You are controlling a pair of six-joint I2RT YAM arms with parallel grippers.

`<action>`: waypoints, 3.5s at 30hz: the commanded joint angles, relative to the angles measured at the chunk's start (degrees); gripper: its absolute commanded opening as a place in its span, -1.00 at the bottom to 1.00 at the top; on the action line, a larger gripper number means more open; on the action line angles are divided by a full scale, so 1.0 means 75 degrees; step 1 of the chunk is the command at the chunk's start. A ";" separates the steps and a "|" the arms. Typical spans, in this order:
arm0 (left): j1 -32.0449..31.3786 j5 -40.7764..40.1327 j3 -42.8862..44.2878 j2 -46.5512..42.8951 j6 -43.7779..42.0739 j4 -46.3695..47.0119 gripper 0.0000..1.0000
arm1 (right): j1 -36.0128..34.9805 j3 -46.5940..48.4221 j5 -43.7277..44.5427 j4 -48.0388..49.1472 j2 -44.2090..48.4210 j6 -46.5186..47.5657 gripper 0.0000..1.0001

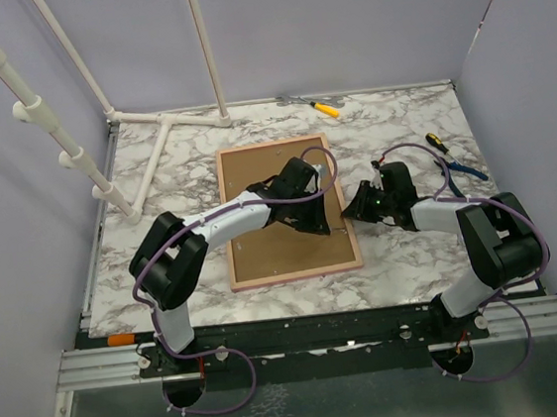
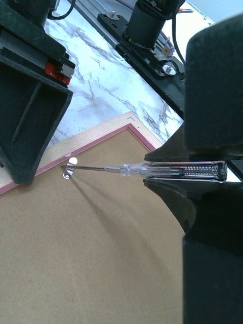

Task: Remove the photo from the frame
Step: Release the photo frame item from the photo frame, then adjust the photo frame at the center of the board.

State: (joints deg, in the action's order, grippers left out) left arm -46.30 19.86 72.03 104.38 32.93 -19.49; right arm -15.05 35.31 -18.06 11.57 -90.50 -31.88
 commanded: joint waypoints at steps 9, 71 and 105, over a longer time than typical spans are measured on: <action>-0.0249 -0.0175 0.0122 0.0360 -0.0453 -0.1221 -1.00 | -0.0010 0.0038 0.0373 -0.0079 -0.0128 0.0080 -0.50; 0.1374 -0.2259 -0.2349 -0.4255 0.0382 0.0673 -1.00 | -0.0283 -0.0522 0.1036 -0.1511 0.2077 0.0255 0.10; 0.3291 -0.4707 -0.5050 -0.6378 0.1906 -0.0048 -1.00 | -0.2120 0.0024 0.4160 -0.4360 0.2056 -0.0970 -0.18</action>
State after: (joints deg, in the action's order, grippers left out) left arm -22.06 -15.88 35.99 56.88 45.30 -22.17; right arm -30.70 32.12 3.60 -16.05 -73.10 -37.56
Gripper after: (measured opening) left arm 0.144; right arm 0.425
